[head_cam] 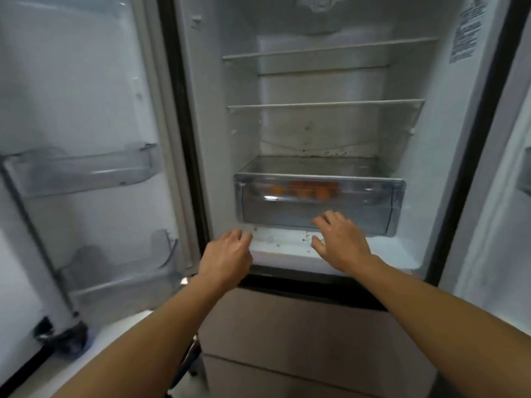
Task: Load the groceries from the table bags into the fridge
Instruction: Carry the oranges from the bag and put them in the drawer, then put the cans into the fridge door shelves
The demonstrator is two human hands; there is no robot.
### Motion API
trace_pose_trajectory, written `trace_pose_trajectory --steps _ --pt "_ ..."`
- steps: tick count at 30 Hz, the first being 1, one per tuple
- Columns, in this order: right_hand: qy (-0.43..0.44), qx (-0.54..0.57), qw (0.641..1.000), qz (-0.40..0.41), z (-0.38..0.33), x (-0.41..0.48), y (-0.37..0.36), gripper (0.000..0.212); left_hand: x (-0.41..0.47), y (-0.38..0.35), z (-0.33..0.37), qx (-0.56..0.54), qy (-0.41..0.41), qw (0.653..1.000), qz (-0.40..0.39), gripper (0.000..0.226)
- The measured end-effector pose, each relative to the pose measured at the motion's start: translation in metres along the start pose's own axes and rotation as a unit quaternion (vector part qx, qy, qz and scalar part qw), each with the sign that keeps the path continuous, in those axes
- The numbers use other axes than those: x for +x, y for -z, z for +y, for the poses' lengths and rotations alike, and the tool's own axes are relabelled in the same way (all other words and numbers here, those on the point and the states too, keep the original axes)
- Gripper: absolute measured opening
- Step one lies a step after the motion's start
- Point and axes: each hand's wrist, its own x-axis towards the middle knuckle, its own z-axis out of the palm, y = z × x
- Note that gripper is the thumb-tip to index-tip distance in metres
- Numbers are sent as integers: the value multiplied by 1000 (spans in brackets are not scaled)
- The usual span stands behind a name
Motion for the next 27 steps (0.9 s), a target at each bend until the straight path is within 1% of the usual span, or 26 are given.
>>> trace_pose_trajectory --steps 5,7,9,13,17,19,23,27 --pt "86 71 993 -32 -88 -62 4 39 -136 42 -7 23 87 994 -59 23" --pt "127 87 987 -42 -131 -79 10 39 -185 64 -17 40 121 988 -88 29" --pt "166 98 980 -46 -176 -90 21 37 -231 89 -29 60 162 979 -109 28" --pt "241 163 955 -48 -271 -118 39 25 -321 140 -58 102 244 957 -122 21" --pt "314 181 931 -43 -370 -156 56 29 -419 196 -80 125 314 933 -121 17" --pt "350 197 915 -42 -421 -179 72 29 -474 226 -90 150 347 916 -132 16" --pt "410 228 882 -38 -529 -237 110 30 -593 291 -107 195 422 872 -156 17" --pt "452 285 845 -35 -639 -312 150 38 -718 367 -106 221 470 836 -175 14"
